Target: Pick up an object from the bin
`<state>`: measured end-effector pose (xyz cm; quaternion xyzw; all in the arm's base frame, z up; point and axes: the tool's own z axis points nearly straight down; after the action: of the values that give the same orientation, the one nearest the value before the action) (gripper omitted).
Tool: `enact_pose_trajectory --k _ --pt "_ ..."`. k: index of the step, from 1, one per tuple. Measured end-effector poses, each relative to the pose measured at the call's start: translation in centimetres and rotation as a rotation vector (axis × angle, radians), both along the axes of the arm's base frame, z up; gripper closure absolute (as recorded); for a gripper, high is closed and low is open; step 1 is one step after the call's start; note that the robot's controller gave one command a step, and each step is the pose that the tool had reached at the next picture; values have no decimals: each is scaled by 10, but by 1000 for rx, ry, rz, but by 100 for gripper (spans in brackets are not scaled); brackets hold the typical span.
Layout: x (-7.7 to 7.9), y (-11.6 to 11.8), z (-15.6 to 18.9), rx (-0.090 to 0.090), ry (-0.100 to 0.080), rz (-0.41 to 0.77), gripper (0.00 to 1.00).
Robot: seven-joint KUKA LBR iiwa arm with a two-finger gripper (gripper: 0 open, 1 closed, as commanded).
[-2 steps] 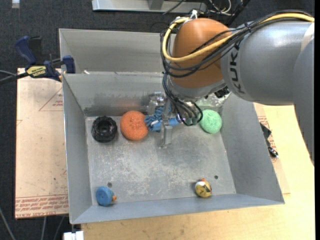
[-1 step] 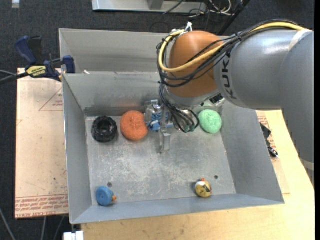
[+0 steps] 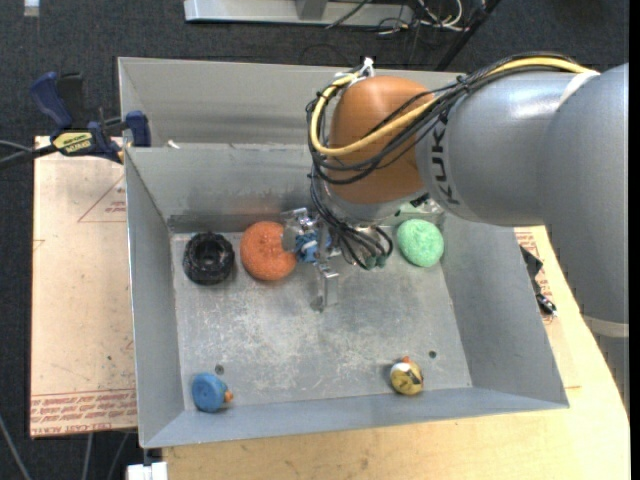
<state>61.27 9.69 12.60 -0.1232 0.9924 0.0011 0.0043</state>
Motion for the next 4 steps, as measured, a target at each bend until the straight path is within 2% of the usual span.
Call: enact_pose_trajectory --k 1,2,3,4 --pt "16 2 -24 3 -1 -139 0" --pt "27 -2 -47 3 -10 37 100" --pt "27 -2 -47 3 -10 37 100" --pt "23 -2 -18 1 4 45 100"
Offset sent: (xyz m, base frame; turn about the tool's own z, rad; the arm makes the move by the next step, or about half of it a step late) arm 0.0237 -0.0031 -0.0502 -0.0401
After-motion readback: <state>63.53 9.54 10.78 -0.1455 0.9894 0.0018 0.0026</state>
